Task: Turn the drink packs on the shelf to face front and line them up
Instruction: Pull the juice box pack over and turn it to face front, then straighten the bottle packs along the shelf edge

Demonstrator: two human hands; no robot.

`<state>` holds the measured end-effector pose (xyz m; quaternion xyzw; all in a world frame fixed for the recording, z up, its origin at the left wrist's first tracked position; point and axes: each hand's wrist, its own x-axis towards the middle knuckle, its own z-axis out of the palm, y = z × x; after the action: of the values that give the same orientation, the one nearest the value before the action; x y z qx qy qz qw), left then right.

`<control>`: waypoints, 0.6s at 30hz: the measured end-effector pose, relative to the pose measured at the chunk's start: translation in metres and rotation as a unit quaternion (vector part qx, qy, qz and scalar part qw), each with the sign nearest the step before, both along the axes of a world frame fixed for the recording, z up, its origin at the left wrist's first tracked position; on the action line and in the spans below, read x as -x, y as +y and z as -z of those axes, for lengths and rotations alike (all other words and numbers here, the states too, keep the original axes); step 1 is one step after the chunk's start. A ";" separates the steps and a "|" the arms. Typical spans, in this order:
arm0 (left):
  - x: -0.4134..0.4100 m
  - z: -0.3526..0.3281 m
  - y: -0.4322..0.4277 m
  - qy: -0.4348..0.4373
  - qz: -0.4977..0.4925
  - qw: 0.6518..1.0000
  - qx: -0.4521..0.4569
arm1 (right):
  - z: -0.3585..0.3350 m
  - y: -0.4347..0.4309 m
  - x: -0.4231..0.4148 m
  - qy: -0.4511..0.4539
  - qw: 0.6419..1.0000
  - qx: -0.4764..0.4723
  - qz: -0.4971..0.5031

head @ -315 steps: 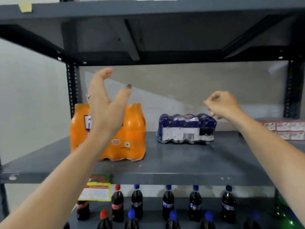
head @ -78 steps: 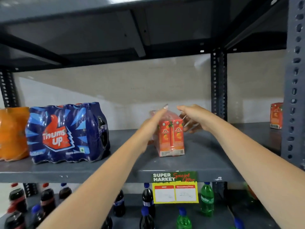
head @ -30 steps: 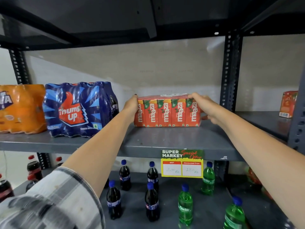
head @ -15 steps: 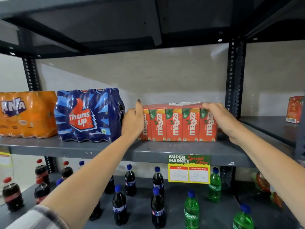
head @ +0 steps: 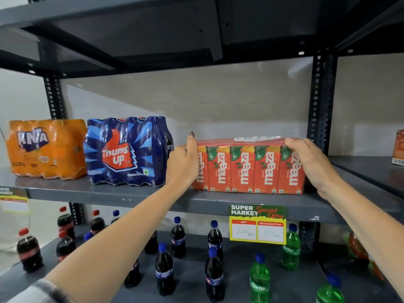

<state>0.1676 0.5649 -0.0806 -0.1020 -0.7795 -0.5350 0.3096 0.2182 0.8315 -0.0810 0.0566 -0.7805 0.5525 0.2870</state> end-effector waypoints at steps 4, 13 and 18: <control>-0.003 0.001 0.001 0.019 -0.014 1.000 0.001 | 0.000 -0.002 -0.004 0.007 1.000 0.007 0.001; -0.052 0.007 -0.028 0.027 0.070 0.994 0.083 | 0.008 0.012 -0.017 0.135 0.974 0.060 0.173; -0.070 0.000 -0.148 0.224 -0.012 0.974 0.024 | -0.003 -0.067 -0.050 0.314 0.915 -0.005 0.251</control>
<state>0.2380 0.4166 -0.0808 -0.2174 -0.7045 -0.4756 0.4798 0.2685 0.7648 -0.0778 0.0308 -0.6414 0.4118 0.6466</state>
